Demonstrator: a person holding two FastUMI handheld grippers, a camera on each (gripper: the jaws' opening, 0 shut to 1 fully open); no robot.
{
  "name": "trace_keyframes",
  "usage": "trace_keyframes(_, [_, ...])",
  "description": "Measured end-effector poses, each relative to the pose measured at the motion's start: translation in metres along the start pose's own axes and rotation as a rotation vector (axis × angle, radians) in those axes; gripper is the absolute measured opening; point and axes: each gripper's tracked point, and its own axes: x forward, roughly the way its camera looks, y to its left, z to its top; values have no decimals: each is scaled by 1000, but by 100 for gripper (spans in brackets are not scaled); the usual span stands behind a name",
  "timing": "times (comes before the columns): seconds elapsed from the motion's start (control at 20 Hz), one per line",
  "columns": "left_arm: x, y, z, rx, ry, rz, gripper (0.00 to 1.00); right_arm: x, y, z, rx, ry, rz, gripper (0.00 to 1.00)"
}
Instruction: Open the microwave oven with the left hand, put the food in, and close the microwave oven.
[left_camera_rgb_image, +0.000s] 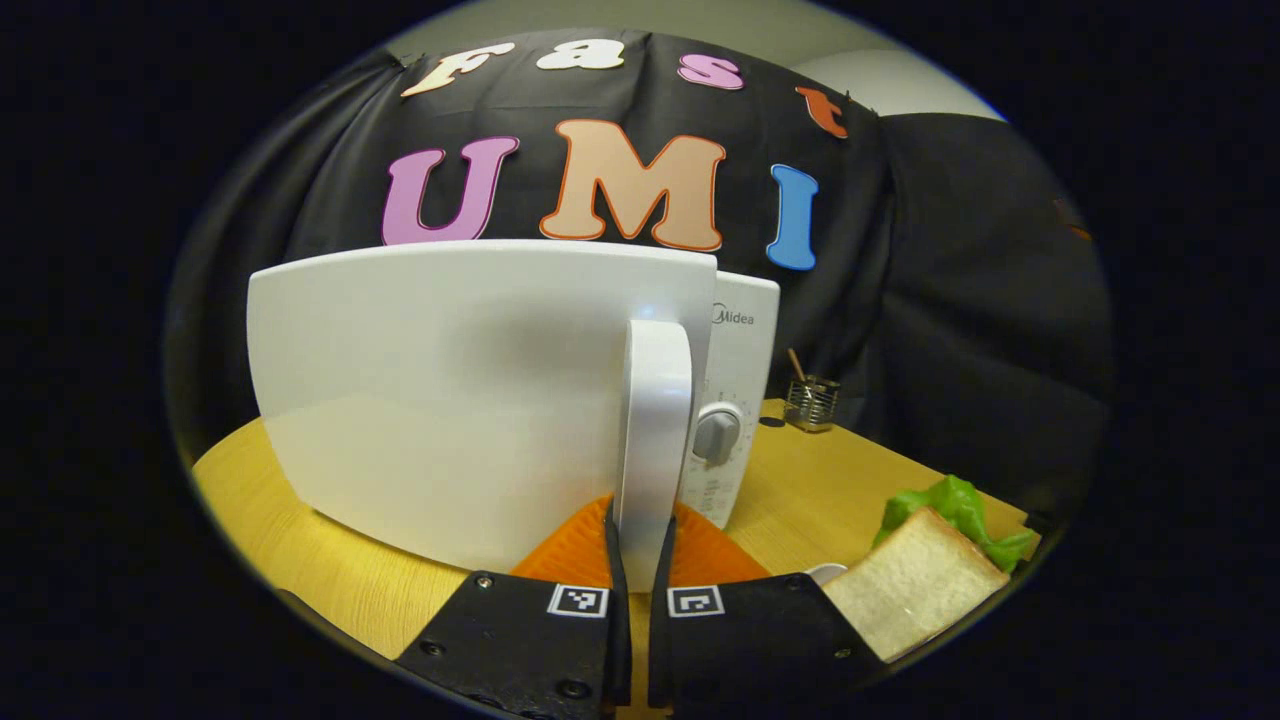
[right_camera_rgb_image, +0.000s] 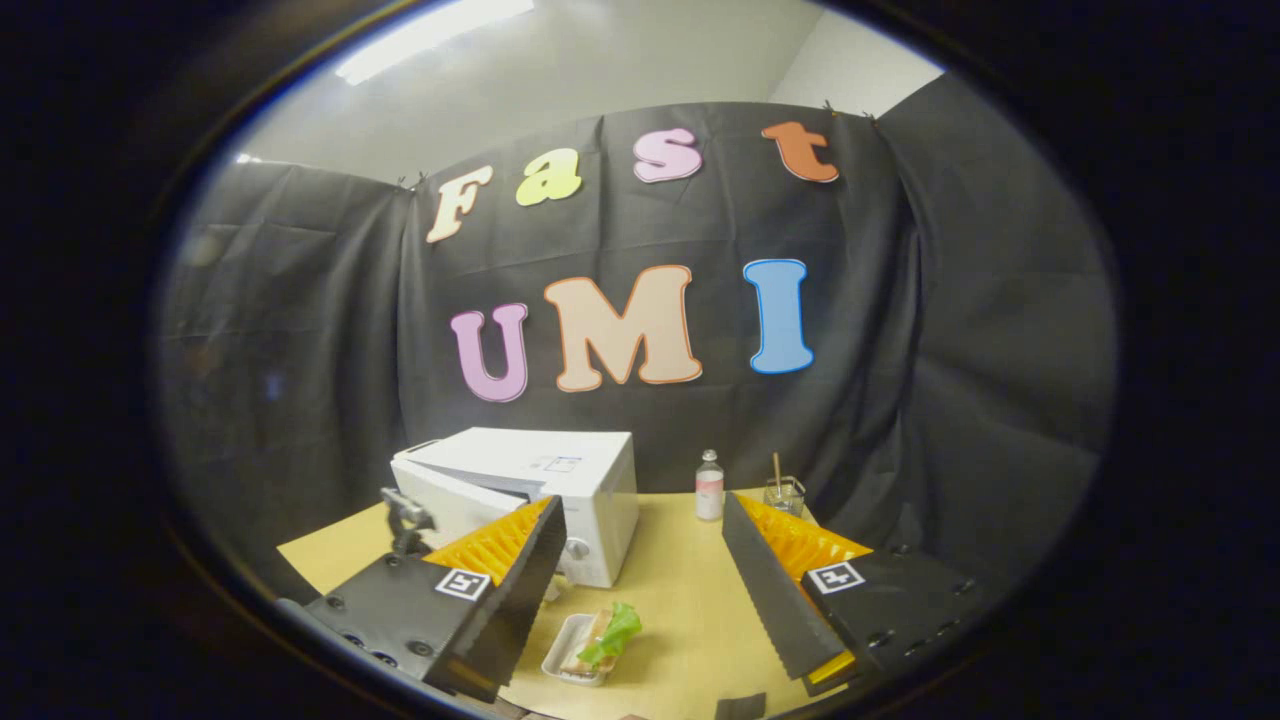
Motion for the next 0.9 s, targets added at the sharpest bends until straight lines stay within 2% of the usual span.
trace_keyframes(0.15, [-41, 5, -7, 30, -4, -50, 10, 4, 0, -10, 2, 7, -3, 92])
trace_keyframes(0.35, [-92, 20, -12, 45, -16, -44, 16, 7, 8, -26, 11, 25, 20, 92])
trace_keyframes(0.65, [-157, 60, -14, 102, -59, 50, 24, 15, 26, -60, 20, 71, 60, 92])
trace_keyframes(0.9, [-203, 106, -19, 84, -59, 158, 28, 24, 37, -86, 38, 108, 92, 92])
